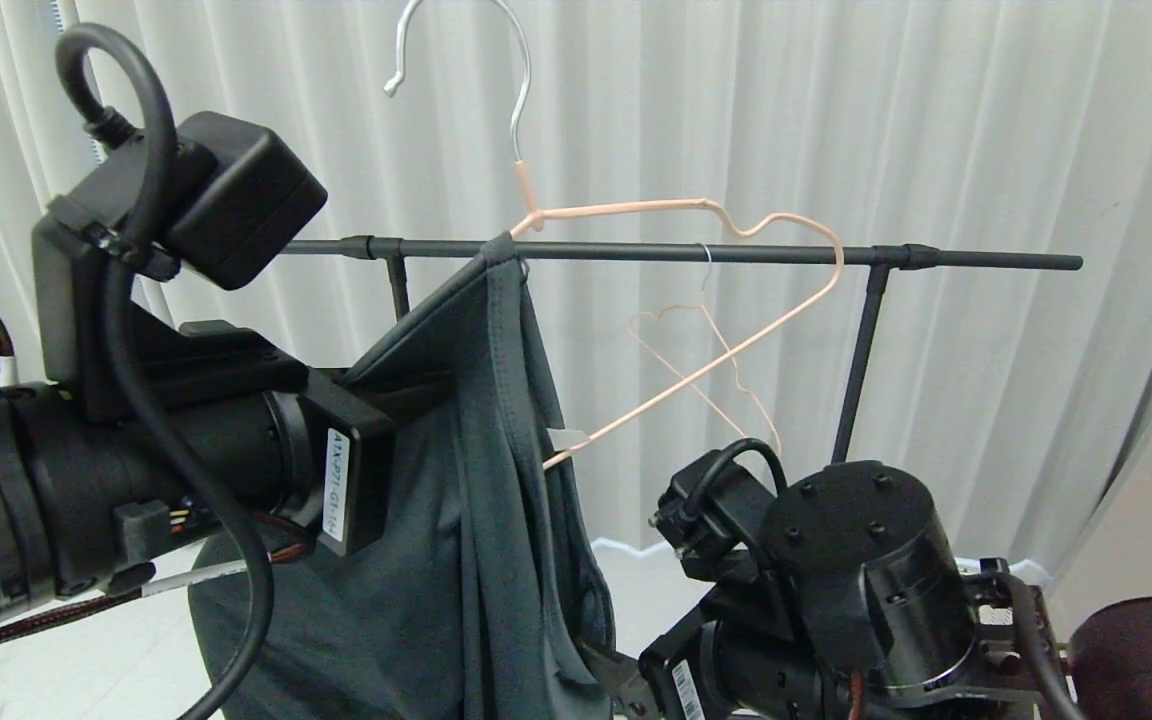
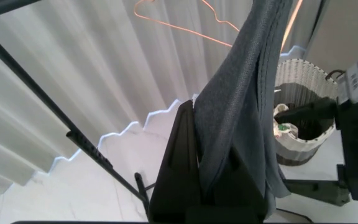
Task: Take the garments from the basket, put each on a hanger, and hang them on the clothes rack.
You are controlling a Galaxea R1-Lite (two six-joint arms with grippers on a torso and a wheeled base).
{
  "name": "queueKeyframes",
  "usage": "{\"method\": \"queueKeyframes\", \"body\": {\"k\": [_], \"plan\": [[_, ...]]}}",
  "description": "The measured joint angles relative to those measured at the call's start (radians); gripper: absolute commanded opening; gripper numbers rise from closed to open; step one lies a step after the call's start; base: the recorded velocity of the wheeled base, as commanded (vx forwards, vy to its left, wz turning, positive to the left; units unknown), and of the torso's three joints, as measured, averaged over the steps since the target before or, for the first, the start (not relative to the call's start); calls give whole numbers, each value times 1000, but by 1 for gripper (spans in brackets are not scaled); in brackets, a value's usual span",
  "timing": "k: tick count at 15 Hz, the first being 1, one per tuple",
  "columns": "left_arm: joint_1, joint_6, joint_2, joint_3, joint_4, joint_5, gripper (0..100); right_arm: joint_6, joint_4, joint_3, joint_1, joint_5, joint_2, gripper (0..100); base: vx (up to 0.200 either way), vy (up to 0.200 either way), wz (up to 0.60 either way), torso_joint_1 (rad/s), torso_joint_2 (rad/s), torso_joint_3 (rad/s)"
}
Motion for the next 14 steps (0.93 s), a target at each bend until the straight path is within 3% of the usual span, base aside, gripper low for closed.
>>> {"method": "queueKeyframes", "body": {"k": [5,8,14], "plan": [[0,-13,-6,21,-1,2,0,-1,89,39,-49,-170,7,100,0,0,0,0,0,0],[0,-6,-35,92,0,2,0,-5,94,62,-174,-250,-19,100,0,0,0,0,0,0],[-31,2,-144,304,5,-2,0,-65,93,67,-369,-269,-125,100,0,0,0,0,0,0]]}}
